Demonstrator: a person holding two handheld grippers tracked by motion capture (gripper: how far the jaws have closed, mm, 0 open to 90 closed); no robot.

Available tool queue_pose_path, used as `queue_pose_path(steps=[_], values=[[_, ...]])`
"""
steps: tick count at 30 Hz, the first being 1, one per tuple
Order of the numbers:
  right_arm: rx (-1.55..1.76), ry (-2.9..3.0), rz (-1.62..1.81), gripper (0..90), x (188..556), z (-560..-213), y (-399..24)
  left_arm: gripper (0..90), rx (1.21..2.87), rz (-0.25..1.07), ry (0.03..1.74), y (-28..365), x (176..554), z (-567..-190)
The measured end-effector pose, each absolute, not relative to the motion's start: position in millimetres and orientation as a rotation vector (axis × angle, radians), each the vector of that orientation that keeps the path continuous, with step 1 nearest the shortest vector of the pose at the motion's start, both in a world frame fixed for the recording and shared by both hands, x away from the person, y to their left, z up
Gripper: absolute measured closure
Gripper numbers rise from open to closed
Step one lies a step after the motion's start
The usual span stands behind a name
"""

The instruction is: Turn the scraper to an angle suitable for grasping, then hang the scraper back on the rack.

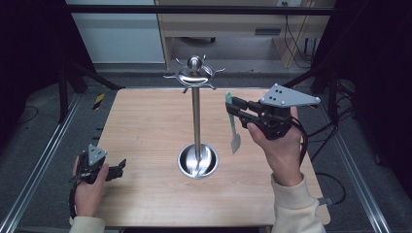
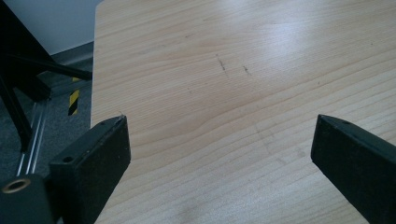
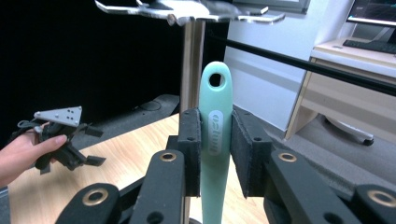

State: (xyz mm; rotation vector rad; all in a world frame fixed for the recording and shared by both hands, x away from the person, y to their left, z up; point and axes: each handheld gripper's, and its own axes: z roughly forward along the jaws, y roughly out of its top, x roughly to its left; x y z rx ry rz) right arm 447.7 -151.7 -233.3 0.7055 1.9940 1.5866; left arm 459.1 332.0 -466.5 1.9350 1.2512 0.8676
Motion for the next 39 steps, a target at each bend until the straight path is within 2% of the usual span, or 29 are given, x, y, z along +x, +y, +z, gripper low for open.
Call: queue_pose_path(steps=[22, 39], values=[[0.651, 1.957, 1.595, 74.5, 424, -211, -144, 4.7, 1.949, 0.874, 1.251, 331, 459, -467], [0.683, 1.963, 1.592, 74.5, 425, -207, -137, 4.8, 1.948, 0.868, 1.249, 331, 457, -466]])
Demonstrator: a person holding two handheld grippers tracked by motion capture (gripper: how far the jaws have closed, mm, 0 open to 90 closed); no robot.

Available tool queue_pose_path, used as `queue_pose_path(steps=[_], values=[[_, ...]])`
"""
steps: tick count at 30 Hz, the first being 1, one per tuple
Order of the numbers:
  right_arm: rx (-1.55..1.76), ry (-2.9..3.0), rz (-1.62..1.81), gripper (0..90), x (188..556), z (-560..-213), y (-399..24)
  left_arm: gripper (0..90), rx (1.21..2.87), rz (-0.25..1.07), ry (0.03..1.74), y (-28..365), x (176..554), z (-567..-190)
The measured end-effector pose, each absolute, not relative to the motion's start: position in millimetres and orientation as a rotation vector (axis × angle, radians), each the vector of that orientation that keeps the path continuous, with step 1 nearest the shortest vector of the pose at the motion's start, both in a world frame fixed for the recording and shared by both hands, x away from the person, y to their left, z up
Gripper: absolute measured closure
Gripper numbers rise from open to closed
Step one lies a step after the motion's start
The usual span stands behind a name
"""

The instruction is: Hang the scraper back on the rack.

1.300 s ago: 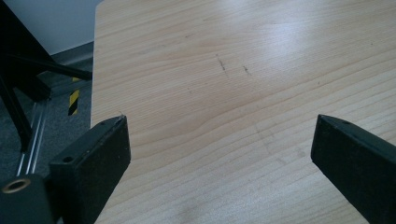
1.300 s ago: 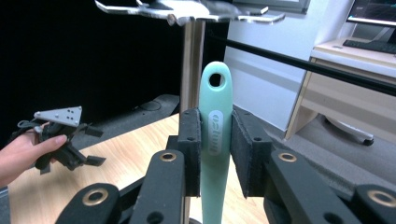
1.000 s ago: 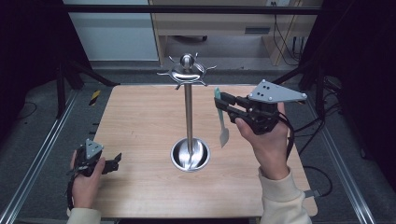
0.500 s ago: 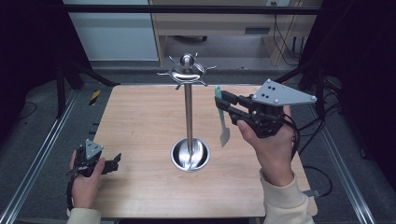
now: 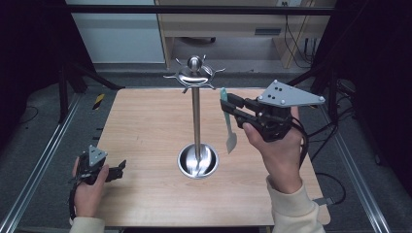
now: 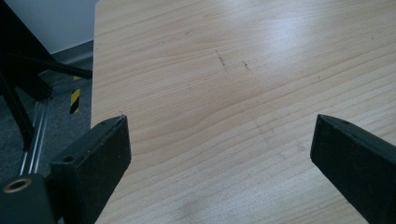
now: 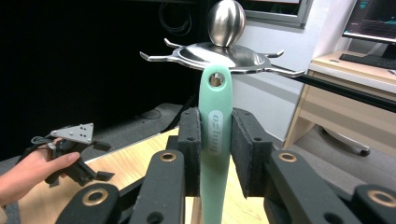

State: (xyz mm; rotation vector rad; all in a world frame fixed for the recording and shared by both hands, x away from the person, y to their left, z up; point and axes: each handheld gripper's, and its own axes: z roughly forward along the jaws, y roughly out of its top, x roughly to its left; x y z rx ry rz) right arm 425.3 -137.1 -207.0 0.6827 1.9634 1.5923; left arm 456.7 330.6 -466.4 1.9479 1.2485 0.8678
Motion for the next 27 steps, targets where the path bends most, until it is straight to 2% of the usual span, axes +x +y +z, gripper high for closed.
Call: queue_pose_path(steps=[27], values=[[0.716, 2.003, 1.549, 74.4, 437, -207, -125, 4.8, 1.952, 0.852, 1.238, 330, 458, -467]])
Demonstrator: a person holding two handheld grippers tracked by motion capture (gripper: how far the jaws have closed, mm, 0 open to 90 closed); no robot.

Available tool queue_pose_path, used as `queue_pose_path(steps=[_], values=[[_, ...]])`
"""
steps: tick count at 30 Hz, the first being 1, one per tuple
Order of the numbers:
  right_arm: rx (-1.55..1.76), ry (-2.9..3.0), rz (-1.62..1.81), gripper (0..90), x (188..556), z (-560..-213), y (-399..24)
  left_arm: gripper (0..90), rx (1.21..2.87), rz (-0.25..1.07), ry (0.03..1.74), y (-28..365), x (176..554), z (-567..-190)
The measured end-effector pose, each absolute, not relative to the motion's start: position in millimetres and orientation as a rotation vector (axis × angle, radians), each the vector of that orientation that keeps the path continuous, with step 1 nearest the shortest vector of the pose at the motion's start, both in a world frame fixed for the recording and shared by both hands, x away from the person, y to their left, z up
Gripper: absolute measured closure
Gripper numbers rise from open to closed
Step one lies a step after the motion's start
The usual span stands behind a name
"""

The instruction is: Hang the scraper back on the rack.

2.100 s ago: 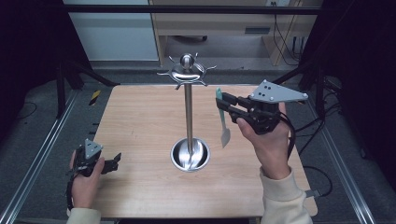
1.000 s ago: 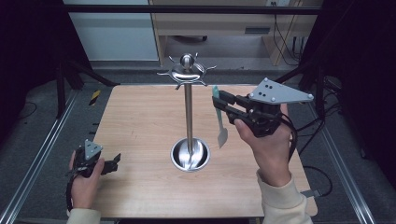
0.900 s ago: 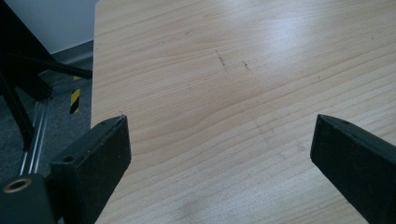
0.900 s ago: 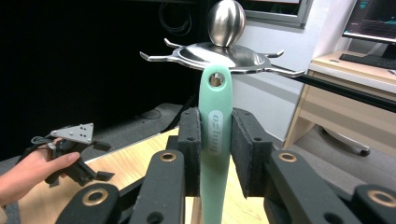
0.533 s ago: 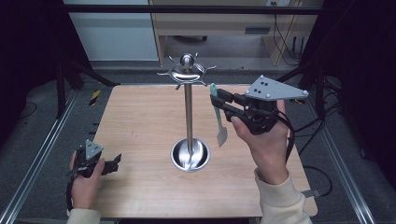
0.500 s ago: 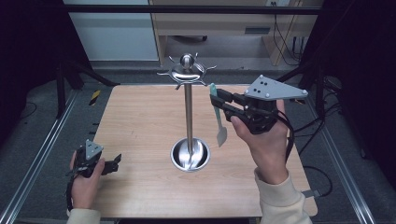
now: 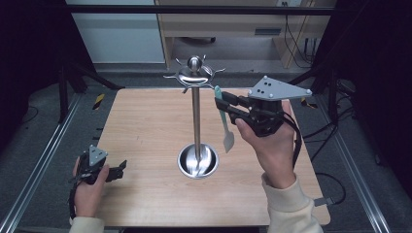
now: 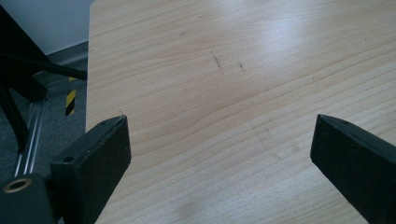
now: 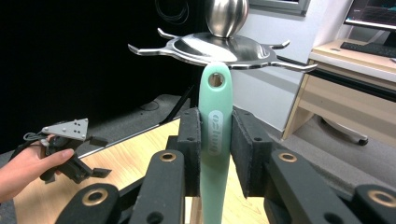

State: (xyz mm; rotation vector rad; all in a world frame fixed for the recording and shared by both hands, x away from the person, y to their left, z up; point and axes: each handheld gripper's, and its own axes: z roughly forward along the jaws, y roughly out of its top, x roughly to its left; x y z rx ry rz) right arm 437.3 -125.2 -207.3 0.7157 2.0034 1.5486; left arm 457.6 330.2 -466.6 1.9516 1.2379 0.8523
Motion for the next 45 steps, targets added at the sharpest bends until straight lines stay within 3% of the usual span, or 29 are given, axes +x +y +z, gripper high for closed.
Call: queue_pose_path(steps=[45], values=[[0.742, 1.984, 1.595, 74.1, 452, -215, -114, 4.8, 1.963, 0.847, 1.235, 329, 458, -468]])
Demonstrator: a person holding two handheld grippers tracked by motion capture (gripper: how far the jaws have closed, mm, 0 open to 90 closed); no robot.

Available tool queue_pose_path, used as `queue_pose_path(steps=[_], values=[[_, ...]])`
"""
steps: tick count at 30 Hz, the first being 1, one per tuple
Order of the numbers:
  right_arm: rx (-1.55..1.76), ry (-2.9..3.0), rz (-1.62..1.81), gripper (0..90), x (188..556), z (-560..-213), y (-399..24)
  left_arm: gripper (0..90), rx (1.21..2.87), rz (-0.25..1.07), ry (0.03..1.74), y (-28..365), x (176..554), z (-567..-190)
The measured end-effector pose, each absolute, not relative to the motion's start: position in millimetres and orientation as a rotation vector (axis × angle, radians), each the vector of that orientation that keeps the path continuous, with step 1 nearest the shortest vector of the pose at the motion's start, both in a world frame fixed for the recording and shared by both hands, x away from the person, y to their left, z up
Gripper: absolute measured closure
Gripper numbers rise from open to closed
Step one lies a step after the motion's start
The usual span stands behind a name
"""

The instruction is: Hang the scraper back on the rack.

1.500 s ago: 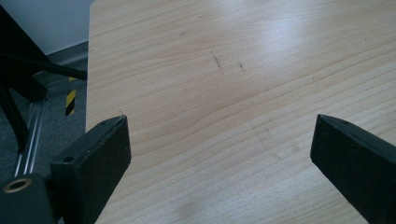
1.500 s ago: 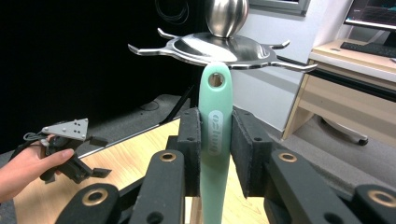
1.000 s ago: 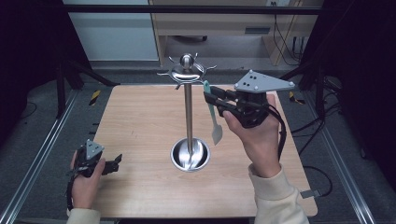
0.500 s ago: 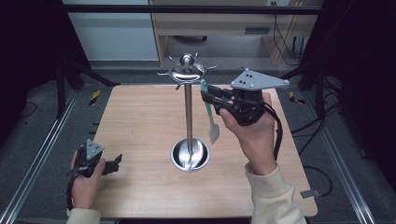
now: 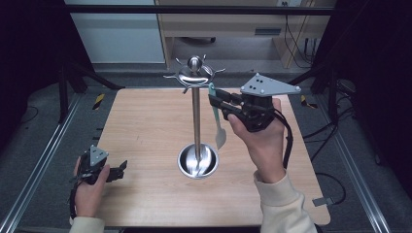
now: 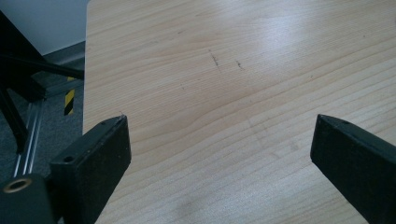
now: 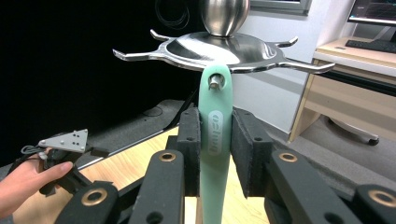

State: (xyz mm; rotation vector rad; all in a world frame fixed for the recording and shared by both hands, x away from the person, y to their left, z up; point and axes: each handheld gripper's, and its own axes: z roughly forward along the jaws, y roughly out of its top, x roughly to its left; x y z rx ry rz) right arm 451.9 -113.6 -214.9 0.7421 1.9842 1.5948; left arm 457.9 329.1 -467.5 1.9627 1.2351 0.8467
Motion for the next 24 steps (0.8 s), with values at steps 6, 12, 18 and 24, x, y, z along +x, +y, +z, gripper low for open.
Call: queue_pose_path(steps=[6, 12, 18, 24], values=[[0.742, 1.968, 1.591, 74.0, 451, -216, -113, 4.8, 1.971, 0.845, 1.230, 328, 458, -468], [0.745, 1.934, 1.608, 73.9, 449, -220, -112, 4.8, 1.975, 0.846, 1.230, 328, 458, -469], [0.742, 1.906, 1.635, 73.6, 450, -224, -111, 4.8, 1.977, 0.843, 1.235, 328, 457, -469], [0.753, 1.907, 1.649, 68.1, 454, -225, -112, 4.8, 1.977, 0.836, 1.236, 328, 458, -470]])
